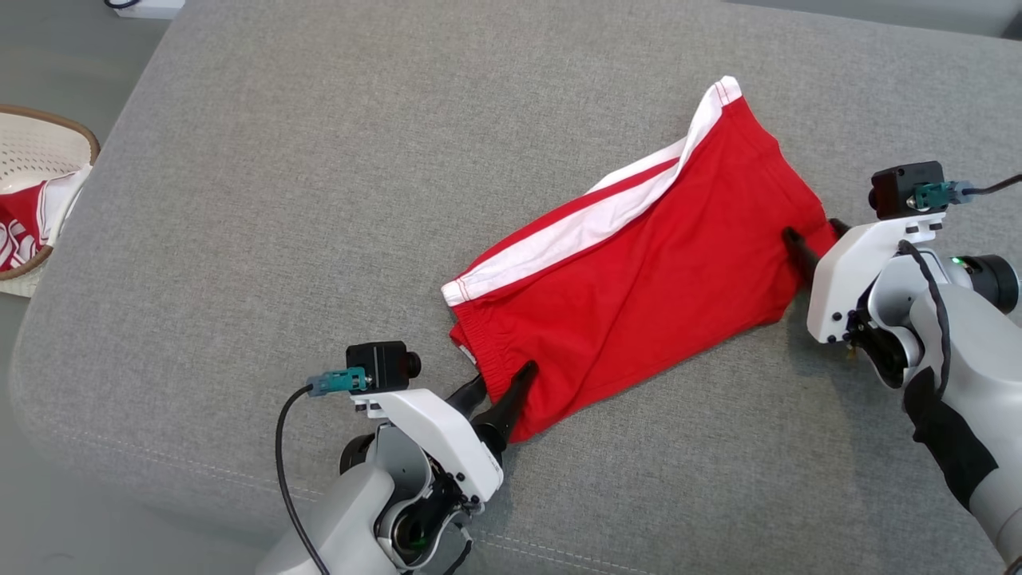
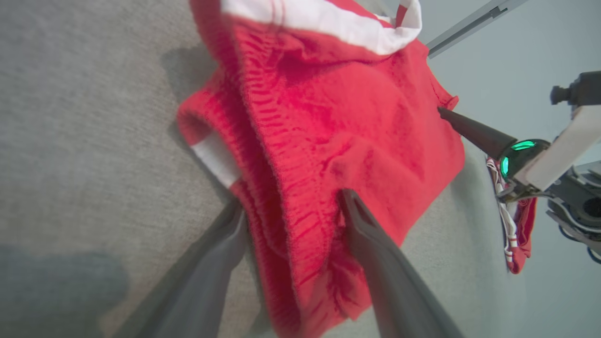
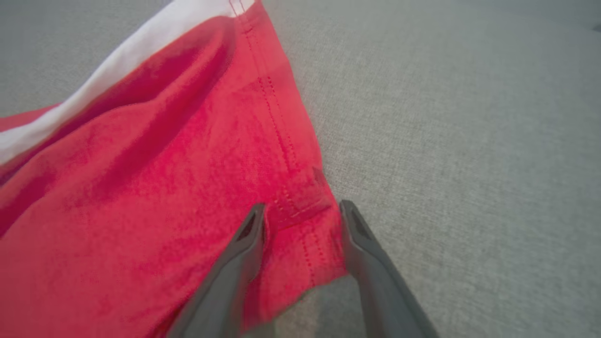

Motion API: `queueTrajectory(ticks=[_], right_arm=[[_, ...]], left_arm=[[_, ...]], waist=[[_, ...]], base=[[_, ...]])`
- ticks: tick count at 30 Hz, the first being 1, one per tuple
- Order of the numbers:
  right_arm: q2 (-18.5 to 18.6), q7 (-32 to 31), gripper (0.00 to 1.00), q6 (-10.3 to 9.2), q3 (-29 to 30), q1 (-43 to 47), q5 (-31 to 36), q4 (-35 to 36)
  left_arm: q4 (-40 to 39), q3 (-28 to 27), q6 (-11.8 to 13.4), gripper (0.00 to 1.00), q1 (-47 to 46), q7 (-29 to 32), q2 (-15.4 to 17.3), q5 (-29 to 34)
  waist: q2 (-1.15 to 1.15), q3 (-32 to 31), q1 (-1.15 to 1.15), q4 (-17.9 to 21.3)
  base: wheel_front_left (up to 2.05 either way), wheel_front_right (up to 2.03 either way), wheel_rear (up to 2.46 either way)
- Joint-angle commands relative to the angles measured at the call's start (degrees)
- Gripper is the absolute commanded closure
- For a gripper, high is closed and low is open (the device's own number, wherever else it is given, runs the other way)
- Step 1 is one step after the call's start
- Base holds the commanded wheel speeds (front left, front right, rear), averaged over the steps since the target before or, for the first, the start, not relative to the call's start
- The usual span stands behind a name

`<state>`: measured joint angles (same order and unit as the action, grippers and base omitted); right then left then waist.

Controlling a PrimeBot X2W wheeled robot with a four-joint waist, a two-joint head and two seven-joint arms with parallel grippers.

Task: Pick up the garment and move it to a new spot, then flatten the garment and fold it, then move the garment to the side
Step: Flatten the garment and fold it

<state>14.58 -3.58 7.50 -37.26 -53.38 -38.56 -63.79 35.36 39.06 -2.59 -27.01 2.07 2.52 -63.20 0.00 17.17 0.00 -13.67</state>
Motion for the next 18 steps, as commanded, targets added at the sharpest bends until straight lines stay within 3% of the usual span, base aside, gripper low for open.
queueTrajectory(ticks=[1,2,9,18], right_arm=[[-0.8,-1.1,1.00,-0.01,-1.0,0.7,-0.7,0.2],[-0.9,-1.7,1.00,-0.01,-1.2,0.8,-1.6,0.1],[0.0,-0.3,1.00,-0.01,-1.9,2.3,-6.7,1.6],[1.1,6.8,1.00,-0.01,-0.6,9.3,-14.0,7.5]], left_arm=[[0.3,-0.9,-0.5,0.95,-1.3,0.5,0.4,-0.6],[0.7,-0.9,-0.9,1.00,-1.4,0.7,0.4,-1.4],[2.8,-0.7,-2.7,1.00,-2.2,1.3,0.4,-4.3],[-0.1,-3.2,-3.8,1.00,-1.1,1.0,6.1,-5.8]], waist=[[0.00,-0.1,0.00,0.1],[0.00,-0.1,0.00,0.1],[0.00,-0.6,0.00,0.7],[0.00,-2.6,0.00,2.3]], base=[[0.00,0.00,0.00],[0.00,0.00,0.00],[0.00,0.00,0.00],[0.00,0.00,0.00]])
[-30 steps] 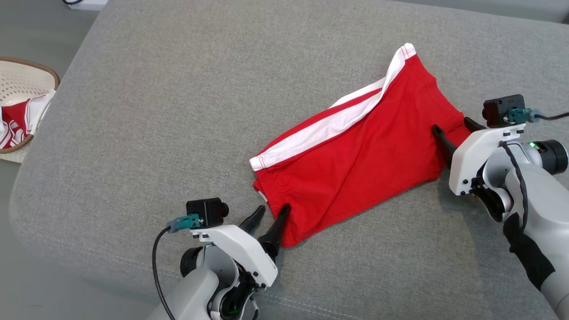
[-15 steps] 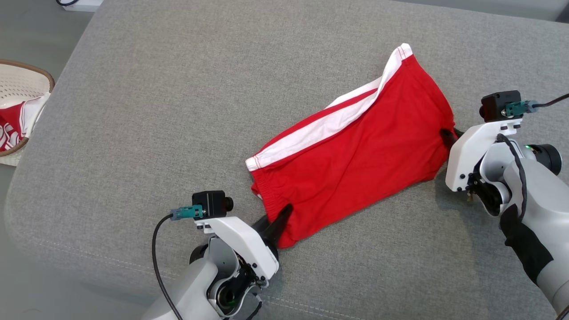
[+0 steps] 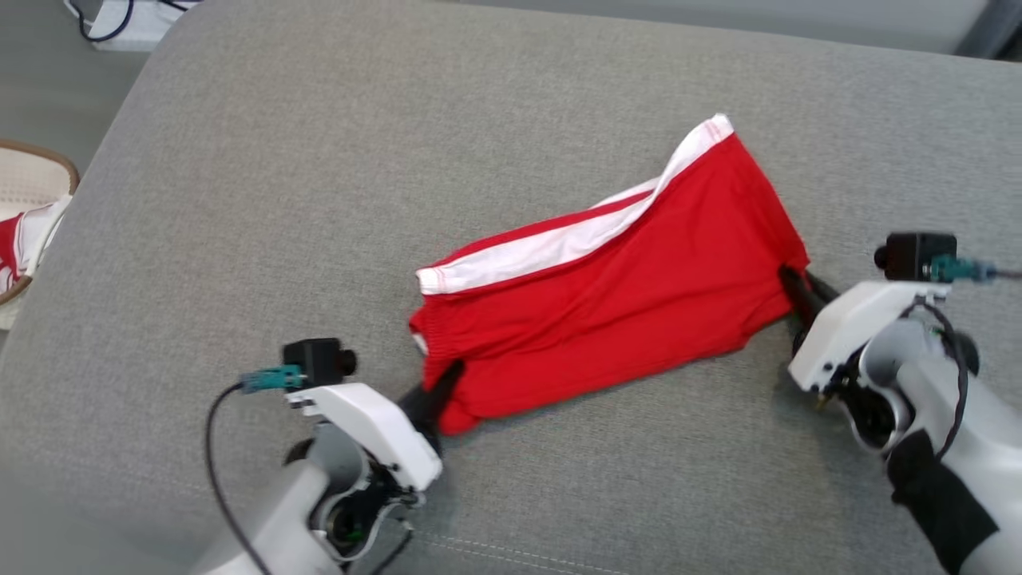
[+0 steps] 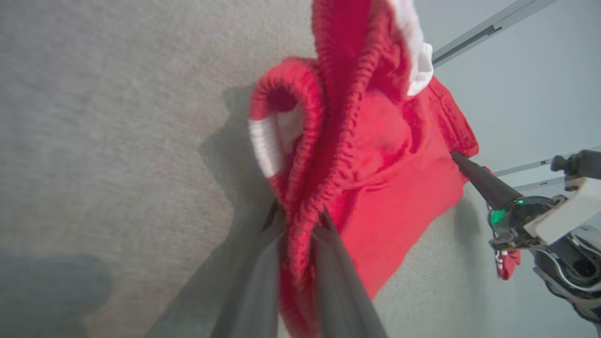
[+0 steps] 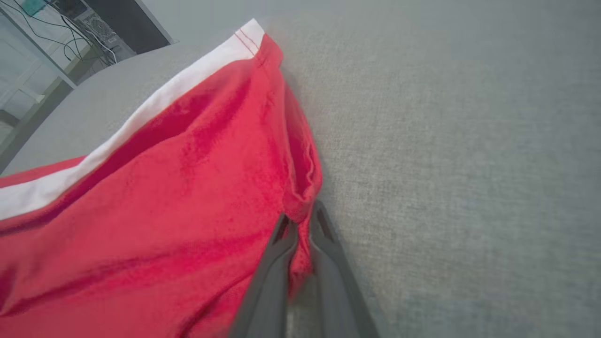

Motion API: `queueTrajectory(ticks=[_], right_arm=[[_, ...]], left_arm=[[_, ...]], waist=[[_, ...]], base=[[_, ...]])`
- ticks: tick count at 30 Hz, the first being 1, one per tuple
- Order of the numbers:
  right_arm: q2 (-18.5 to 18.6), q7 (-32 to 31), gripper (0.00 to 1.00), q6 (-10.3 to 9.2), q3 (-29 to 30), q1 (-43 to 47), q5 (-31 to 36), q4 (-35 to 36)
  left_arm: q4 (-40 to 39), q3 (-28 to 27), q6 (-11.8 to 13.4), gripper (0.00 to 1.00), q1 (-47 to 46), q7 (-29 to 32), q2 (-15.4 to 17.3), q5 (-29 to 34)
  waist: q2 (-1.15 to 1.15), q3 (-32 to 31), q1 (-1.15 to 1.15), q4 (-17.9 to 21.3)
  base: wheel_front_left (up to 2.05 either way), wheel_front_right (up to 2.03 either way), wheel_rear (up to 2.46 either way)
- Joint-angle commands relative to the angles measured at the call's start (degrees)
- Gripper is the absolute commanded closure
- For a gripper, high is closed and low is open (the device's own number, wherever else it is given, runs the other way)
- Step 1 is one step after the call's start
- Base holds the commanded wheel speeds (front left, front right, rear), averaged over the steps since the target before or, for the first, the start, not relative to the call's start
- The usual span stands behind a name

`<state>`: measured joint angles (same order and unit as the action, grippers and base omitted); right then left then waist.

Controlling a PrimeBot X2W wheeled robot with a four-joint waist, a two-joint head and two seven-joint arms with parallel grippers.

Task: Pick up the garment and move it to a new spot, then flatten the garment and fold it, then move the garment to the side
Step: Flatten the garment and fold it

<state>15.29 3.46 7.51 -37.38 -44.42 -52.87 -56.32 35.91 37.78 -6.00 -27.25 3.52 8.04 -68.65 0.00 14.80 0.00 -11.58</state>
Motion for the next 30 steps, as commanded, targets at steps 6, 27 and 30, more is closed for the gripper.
queueTrajectory(ticks=[6,27,30], right_arm=[[0.0,6.9,1.00,-0.02,1.3,9.1,-4.2,7.3],[-7.0,9.2,1.00,-0.02,12.0,33.7,3.3,26.0],[-8.0,7.8,0.00,-0.02,13.7,34.7,4.1,28.2]], left_arm=[[-5.0,-3.5,1.0,1.00,1.9,1.4,6.8,-0.9],[-19.6,-6.9,9.7,1.00,13.4,2.9,16.1,-3.1],[-20.0,-7.2,10.4,0.55,14.0,2.2,16.7,-2.6]], waist=[[0.00,-1.9,0.00,3.6],[0.00,-2.8,0.00,12.7],[0.00,-3.1,0.00,12.9]], base=[[0.00,0.00,0.00],[0.00,0.00,0.00],[0.00,0.00,0.00]])
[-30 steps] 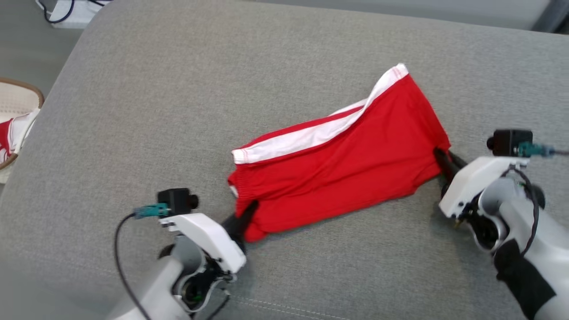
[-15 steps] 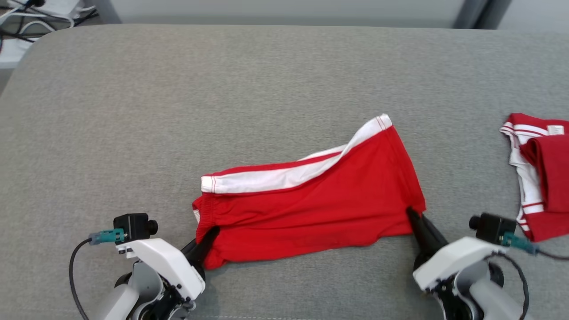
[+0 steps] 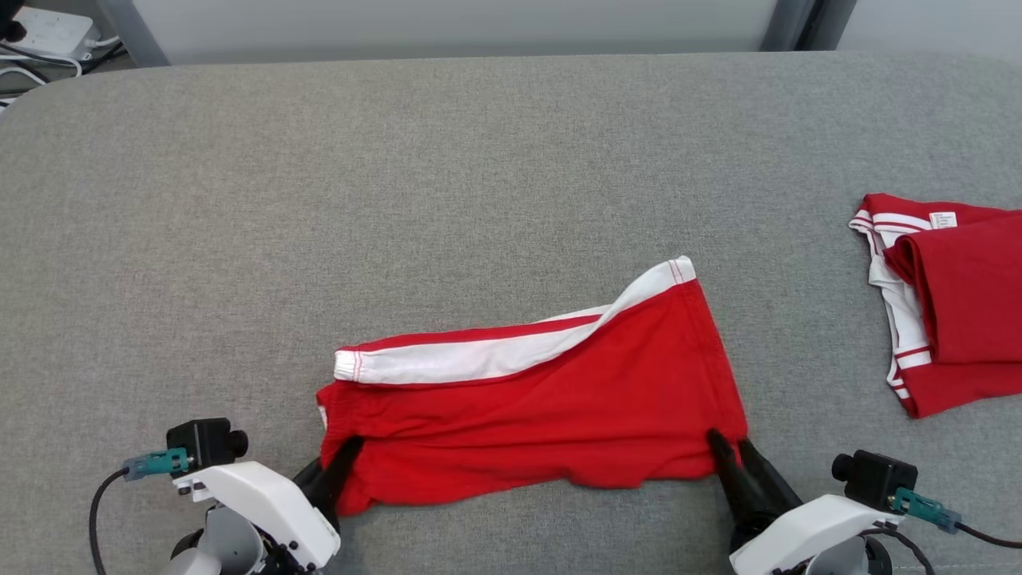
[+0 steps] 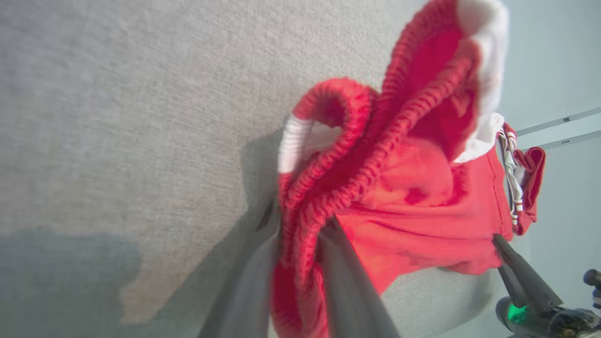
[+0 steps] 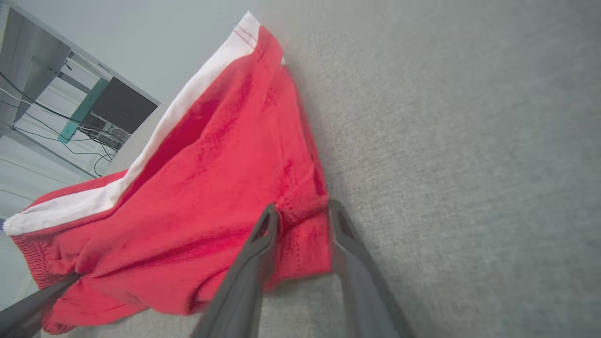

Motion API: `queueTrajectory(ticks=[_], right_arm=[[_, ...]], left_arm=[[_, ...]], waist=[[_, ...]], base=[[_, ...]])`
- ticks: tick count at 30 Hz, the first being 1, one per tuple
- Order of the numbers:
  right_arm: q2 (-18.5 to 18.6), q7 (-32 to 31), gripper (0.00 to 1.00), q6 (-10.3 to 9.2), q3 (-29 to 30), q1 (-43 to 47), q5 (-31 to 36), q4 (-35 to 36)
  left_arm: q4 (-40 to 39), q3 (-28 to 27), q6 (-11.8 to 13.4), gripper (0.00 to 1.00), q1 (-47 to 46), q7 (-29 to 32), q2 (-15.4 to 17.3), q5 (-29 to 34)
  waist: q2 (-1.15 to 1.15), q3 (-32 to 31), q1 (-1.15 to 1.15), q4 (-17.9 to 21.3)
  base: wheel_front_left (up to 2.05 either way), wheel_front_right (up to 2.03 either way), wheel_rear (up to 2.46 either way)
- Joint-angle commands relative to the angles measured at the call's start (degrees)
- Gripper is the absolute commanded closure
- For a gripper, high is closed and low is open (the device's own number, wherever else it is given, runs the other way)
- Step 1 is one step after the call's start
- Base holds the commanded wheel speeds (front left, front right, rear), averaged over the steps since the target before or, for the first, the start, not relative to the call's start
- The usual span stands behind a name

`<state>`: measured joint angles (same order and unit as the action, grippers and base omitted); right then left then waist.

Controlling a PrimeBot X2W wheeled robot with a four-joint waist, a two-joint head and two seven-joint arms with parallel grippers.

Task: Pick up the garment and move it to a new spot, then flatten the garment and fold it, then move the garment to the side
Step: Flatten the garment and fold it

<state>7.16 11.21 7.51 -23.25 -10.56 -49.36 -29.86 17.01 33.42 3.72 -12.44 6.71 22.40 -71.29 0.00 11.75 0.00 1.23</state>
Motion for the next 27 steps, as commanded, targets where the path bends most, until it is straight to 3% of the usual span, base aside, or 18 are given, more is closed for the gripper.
queueTrajectory(ticks=[1,9,10,17,27], right_arm=[[0.0,-0.2,0.00,-0.02,0.3,1.2,0.9,2.4],[0.9,1.3,0.00,-0.02,8.8,4.5,8.1,9.2],[1.3,1.8,0.00,-0.02,11.0,4.9,11.5,10.8],[1.4,3.0,0.00,-0.02,16.5,5.3,25.3,15.6],[1.3,3.7,0.00,-0.02,18.5,7.3,35.6,15.5]], left_arm=[[-1.2,-2.9,0.9,0.00,-0.7,-1.3,2.5,0.3],[-3.2,-5.5,5.7,0.00,1.5,-9.1,4.4,4.4],[-4.5,-6.7,8.0,0.00,1.7,-12.5,4.9,6.4],[-10.6,-7.0,15.3,0.00,1.6,-20.4,7.9,18.3],[-17.1,-8.1,17.6,0.00,6.2,-21.7,8.6,32.0]], waist=[[0.00,-0.3,0.00,0.1],[0.00,-2.8,0.00,0.5],[0.00,-3.2,0.00,0.4],[0.00,-4.4,0.00,-0.1],[0.00,-7.1,0.00,-1.2]], base=[[0.00,0.00,0.00],[0.00,0.00,0.00],[0.00,0.00,0.00],[0.00,0.00,0.00],[0.00,0.00,0.00]])
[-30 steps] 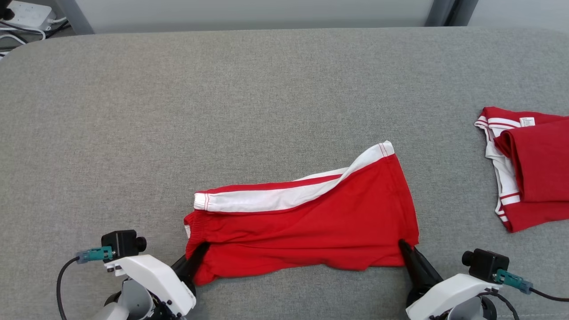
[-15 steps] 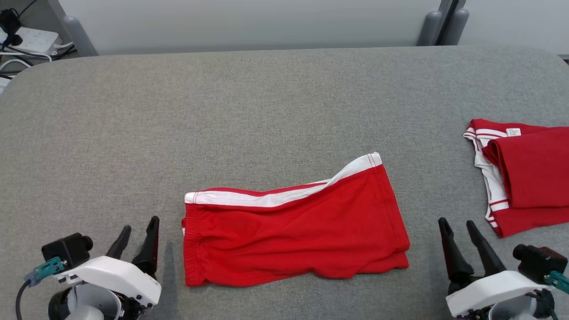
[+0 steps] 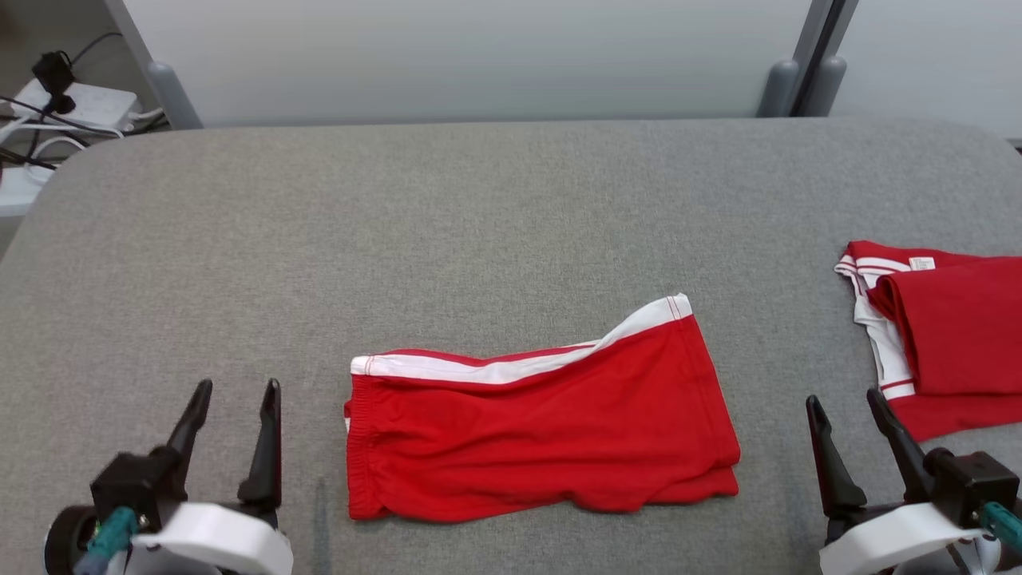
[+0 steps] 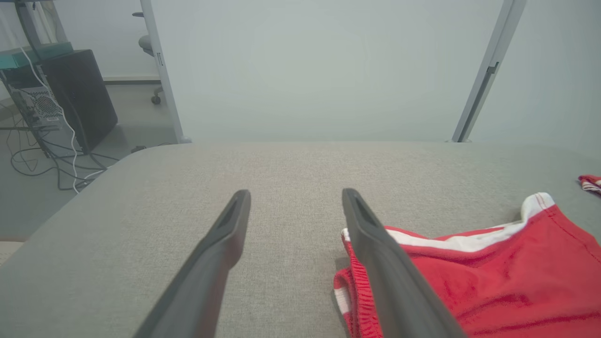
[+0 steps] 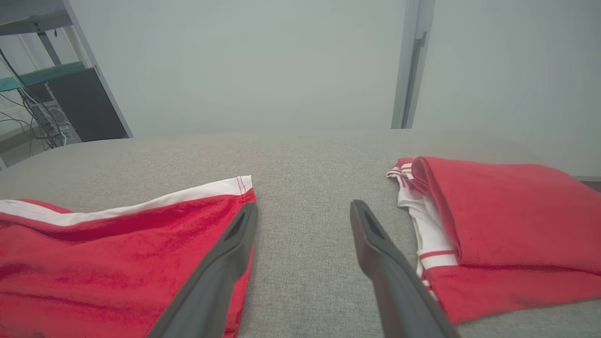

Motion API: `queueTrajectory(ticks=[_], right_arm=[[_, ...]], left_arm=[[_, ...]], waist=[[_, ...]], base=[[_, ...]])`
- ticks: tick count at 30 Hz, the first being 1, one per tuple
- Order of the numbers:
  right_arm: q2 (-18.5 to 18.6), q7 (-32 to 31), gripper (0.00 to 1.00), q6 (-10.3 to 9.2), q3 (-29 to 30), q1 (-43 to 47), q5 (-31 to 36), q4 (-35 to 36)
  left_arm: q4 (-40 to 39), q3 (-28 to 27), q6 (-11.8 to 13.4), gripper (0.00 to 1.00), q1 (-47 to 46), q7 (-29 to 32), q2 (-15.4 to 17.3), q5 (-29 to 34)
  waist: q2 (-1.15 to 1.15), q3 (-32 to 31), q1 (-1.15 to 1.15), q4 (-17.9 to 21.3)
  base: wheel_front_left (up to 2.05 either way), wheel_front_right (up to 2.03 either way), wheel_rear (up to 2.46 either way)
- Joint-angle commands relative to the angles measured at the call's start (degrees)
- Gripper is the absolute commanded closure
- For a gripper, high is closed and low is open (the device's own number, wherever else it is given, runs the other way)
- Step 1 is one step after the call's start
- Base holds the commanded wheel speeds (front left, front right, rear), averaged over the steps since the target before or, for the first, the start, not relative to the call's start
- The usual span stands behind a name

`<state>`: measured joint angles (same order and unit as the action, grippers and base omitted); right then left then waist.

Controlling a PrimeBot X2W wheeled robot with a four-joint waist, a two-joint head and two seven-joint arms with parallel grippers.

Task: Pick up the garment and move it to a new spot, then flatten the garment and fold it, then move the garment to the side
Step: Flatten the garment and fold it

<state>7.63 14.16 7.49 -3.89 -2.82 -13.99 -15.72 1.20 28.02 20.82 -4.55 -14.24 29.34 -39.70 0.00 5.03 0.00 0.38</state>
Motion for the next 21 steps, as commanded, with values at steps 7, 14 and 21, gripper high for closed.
queueTrajectory(ticks=[7,14,21], right_arm=[[0.7,0.8,0.00,0.00,0.9,2.3,0.5,-0.8],[1.0,0.8,0.00,0.00,1.0,3.5,0.0,-3.8],[0.9,-0.2,0.00,0.00,1.8,2.3,-1.4,-6.0]], left_arm=[[-3.9,-4.0,0.1,0.00,5.2,-0.7,-1.2,3.6],[-3.9,-3.3,-0.9,0.00,6.6,-0.7,-2.7,4.6],[-4.3,-2.6,-1.2,0.00,5.6,-0.5,-3.2,5.2]], waist=[[0.00,-3.7,0.00,-1.9],[0.00,-5.6,0.00,-3.3],[0.00,-5.2,0.00,-4.7]], base=[[0.00,0.00,0.00],[0.00,0.00,0.00],[0.00,0.00,0.00]])
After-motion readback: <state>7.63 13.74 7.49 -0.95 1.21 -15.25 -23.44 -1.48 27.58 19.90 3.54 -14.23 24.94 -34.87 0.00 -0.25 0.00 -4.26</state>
